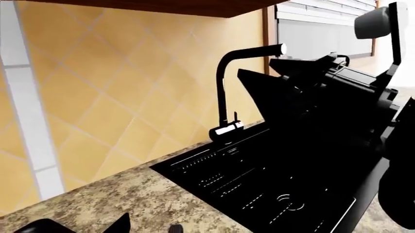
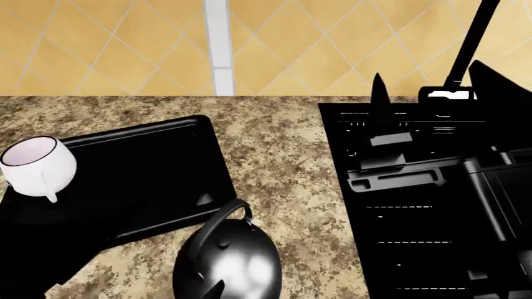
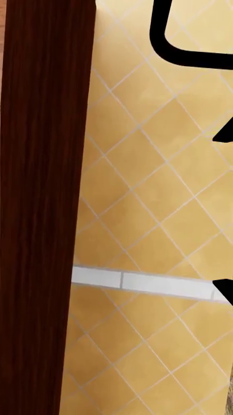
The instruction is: Pick the kettle from the counter and place it on the tray. Then pick the mug from the cabinet and place it on the tray. Then close the cabinet doors.
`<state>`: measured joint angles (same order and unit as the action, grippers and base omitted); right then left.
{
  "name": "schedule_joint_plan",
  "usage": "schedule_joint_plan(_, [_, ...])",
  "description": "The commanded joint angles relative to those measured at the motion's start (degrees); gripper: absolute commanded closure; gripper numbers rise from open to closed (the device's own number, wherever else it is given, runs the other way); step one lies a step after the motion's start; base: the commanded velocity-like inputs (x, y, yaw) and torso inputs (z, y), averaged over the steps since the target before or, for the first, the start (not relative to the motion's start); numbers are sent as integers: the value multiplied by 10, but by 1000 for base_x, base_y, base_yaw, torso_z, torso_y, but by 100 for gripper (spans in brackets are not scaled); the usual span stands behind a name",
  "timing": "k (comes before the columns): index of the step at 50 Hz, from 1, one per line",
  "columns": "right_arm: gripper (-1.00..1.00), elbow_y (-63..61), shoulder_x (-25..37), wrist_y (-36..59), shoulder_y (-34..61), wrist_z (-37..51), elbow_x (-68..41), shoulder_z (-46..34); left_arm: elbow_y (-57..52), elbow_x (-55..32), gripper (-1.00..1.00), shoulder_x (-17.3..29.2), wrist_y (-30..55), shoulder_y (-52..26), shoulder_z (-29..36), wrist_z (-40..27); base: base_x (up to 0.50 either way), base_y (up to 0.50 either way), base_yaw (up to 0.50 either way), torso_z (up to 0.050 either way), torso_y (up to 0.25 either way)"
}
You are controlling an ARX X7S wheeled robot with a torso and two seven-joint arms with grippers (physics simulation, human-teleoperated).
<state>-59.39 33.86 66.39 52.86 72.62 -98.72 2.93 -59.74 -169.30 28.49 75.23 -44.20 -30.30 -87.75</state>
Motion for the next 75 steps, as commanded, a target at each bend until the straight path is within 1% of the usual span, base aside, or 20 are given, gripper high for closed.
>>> schedule_joint_plan(1, [-100, 0, -7, 8, -11, -11, 9, 10, -2, 8, -100, -30, 11, -5, 44, -21, 0, 0, 0, 0, 0])
schedule_joint_plan(7, [-100, -1, -15, 17, -21, -24, 20, 20, -1, 68, -100, -52, 8, -20, 110, -14, 0, 0, 0, 0, 0])
schedule_joint_plan(11, [-100, -2, -21, 25, -29, -37, 28, 30, 28, 114, -100, -66, 28, -28, 138, 6, 0, 0, 0, 0, 0])
schedule_joint_plan(15, [-100, -2, -26, 30, -41, -53, 44, 39, 67, 154, -100, -90, 71, -21, 148, 24, 0, 0, 0, 0, 0])
schedule_joint_plan(21, [-100, -3, -31, 34, -49, -66, 55, 45, 122, 204, -100, -124, 141, -1, 138, 54, 0, 0, 0, 0, 0])
schedule_joint_plan(23, [-100, -3, -32, 35, -52, -69, 58, 47, 126, 232, -100, -123, 146, 7, 133, 85, 0, 0, 0, 0, 0])
schedule_joint_plan(27, [-100, -4, -36, 38, -57, -77, 67, 49, 117, 304, -100, -114, 146, 28, 127, 170, 0, 0, 0, 0, 0])
schedule_joint_plan(32, [-100, -5, -37, 39, -59, -79, 66, 54, 107, 375, -100, -104, 146, 48, 125, 250, 0, 0, 0, 0, 0])
schedule_joint_plan(39, [-100, -6, -45, 50, -61, -81, 62, 66, 94, 508, -100, -85, 144, 85, 107, 389, 0, 0, 0, 0, 0])
schedule_joint_plan(44, [-100, -5, -54, 63, -61, -81, 59, 75, 86, 566, -100, -77, 142, 104, 97, 447, 0, 0, 0, 0, 0])
schedule_joint_plan(49, [-100, -5, -62, 75, -60, -80, 53, 85, 78, 597, -100, -71, 135, 123, 90, 481, 0, 0, 0, 0, 0])
schedule_joint_plan(55, [-100, -4, -69, 84, -59, -84, 53, 91, 66, 609, -100, -65, 124, 141, 97, 496, 0, 0, 0, 0, 0])
schedule_joint_plan(58, [-100, -5, -72, 89, -62, -88, 56, 96, 59, 625, -100, -67, 130, 155, 92, 515, 0, 0, 0, 0, 0])
schedule_joint_plan(62, [-100, -5, -78, 97, -61, -86, 51, 102, 54, 630, -100, -55, 128, 175, 102, 522, 0, 0, 0, 0, 0])
schedule_joint_plan(65, [-100, -5, -81, 102, -59, -82, 45, 106, 68, 608, -100, -27, 104, 180, 135, 483, 0, 0, 0, 0, 0])
schedule_joint_plan(67, [-100, -4, -83, 106, -59, -83, 45, 109, 84, 581, -100, -3, 74, 173, 162, 443, 0, 0, 0, 0, 0])
schedule_joint_plan(71, [-100, -5, -90, 114, -61, -89, 48, 117, 114, 518, -100, 47, 7, 135, 219, 361, 0, 0, 0, 0, 0])
schedule_joint_plan(75, [-100, -4, -94, 120, -61, -92, 49, 122, 122, 461, -100, 84, -38, 94, 270, 309, 0, 0, 0, 0, 0])
